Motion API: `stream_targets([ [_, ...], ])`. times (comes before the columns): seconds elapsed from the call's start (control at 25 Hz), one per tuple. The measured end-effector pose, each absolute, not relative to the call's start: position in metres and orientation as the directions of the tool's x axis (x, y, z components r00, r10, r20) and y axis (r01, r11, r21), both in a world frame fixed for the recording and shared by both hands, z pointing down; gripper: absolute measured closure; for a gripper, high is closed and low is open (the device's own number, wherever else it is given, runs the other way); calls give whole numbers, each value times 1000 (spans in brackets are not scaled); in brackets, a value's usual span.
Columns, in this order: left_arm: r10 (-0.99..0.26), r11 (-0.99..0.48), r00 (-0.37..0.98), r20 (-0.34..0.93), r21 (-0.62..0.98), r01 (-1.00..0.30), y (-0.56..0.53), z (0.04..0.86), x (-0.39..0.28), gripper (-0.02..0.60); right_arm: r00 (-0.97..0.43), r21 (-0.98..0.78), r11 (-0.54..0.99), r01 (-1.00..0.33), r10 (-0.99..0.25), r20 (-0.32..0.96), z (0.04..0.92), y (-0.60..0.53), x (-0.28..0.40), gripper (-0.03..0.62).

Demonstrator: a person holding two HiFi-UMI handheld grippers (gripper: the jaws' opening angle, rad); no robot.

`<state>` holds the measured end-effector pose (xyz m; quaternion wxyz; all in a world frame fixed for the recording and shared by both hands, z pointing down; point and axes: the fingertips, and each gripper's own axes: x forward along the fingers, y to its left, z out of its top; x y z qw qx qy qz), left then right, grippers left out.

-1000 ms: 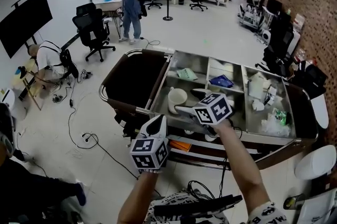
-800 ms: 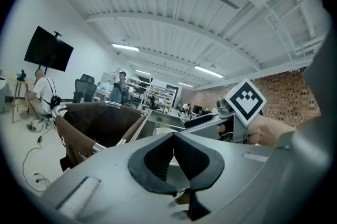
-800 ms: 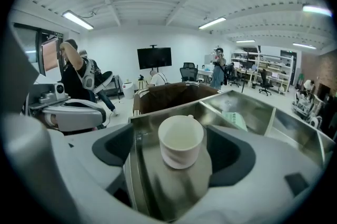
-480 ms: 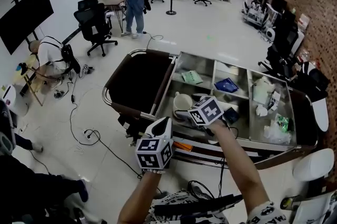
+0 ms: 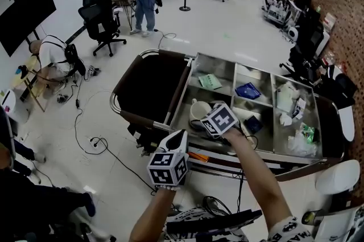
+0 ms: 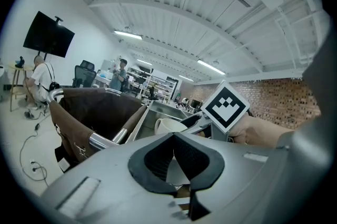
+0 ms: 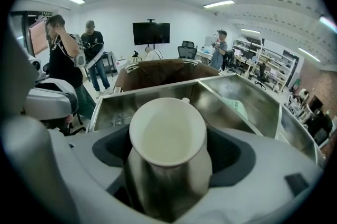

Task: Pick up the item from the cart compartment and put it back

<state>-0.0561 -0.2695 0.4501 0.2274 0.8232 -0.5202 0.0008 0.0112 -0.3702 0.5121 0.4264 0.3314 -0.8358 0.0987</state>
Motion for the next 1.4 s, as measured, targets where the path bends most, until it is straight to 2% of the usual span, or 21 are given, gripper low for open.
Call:
stream_targets([
  [0.36,-855,-352,460,239,383,-854,-271,455,-57,580,-449,110,751,-651,-498,742,512,-377,1,163],
  [0.72,-866,-366,459,200,372,-853,-268,442,-64,580,-557,117,725,-679,-612,562,437,-366,5,164],
  [1.08,-886,-394,446,124,306,-867,-263,411,-61,580,-653,130,738,-662,-653,385,356,-303,19,164],
  [1.4,-895,-398,434,99,261,-880,-239,412,-60,580,-679,149,743,-653,-661,321,348,-241,31,164],
])
